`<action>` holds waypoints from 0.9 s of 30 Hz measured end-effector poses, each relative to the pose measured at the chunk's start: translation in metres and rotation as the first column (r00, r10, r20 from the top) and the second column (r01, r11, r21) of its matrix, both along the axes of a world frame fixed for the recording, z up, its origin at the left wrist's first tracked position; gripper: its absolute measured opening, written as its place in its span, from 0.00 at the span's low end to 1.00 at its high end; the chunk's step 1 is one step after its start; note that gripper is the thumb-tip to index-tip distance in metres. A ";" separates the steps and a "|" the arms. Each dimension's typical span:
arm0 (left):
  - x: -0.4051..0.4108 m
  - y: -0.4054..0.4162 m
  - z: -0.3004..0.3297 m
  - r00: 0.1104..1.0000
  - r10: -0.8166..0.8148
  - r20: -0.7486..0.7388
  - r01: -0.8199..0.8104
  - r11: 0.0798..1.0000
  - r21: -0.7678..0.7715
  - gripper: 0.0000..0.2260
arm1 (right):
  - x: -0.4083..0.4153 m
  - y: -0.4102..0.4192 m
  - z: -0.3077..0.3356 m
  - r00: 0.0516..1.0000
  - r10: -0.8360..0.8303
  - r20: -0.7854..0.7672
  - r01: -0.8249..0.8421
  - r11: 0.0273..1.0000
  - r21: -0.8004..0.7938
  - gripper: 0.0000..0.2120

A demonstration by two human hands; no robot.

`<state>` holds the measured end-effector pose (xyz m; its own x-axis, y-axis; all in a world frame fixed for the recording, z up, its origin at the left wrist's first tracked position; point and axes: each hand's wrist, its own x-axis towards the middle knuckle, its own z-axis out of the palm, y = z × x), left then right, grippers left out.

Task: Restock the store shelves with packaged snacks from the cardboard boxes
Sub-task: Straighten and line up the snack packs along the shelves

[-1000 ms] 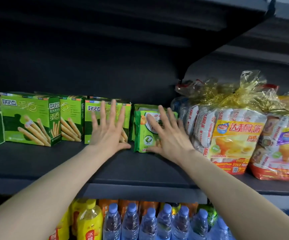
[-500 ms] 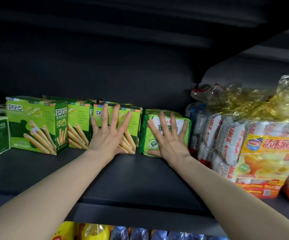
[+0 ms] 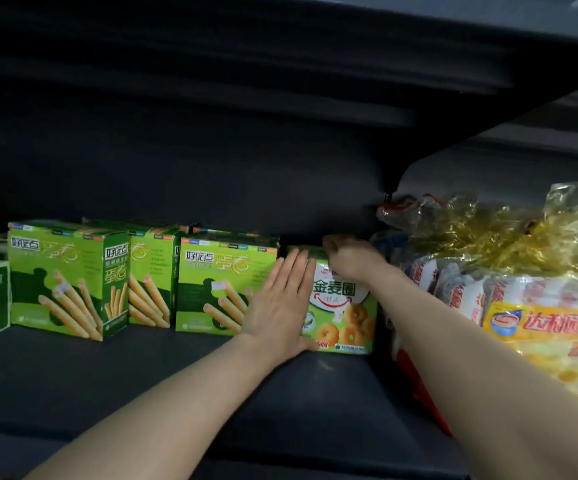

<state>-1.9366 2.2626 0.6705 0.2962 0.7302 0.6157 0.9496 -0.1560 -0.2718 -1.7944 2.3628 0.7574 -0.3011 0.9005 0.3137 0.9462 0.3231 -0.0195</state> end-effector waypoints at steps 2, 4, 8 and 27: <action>0.002 0.005 -0.001 1.000 0.023 -0.001 -0.023 1.000 0.008 0.59 | -0.007 0.006 0.002 0.996 0.007 0.088 -0.002 0.998 -0.063 0.21; 0.004 0.005 -0.001 0.999 0.046 -0.026 -0.046 0.999 0.029 0.60 | -0.010 0.001 0.005 0.995 0.002 0.098 -0.002 1.000 0.008 0.24; 0.008 0.009 -0.002 0.993 0.111 -0.047 -0.105 0.988 0.111 0.61 | -0.012 -0.020 -0.003 0.999 -0.013 0.030 0.010 0.995 0.095 0.22; -0.071 -0.007 0.002 0.958 0.268 0.104 -0.260 0.962 -0.086 0.66 | -0.009 -0.057 -0.111 0.967 -0.070 0.243 -0.040 0.907 0.420 0.55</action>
<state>-2.0071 2.2559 0.6728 0.0182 0.8159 0.5780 0.9835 0.0894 -0.1572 -1.8034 2.3060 0.6465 -0.4058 0.7073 0.5789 0.9073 0.2350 0.3487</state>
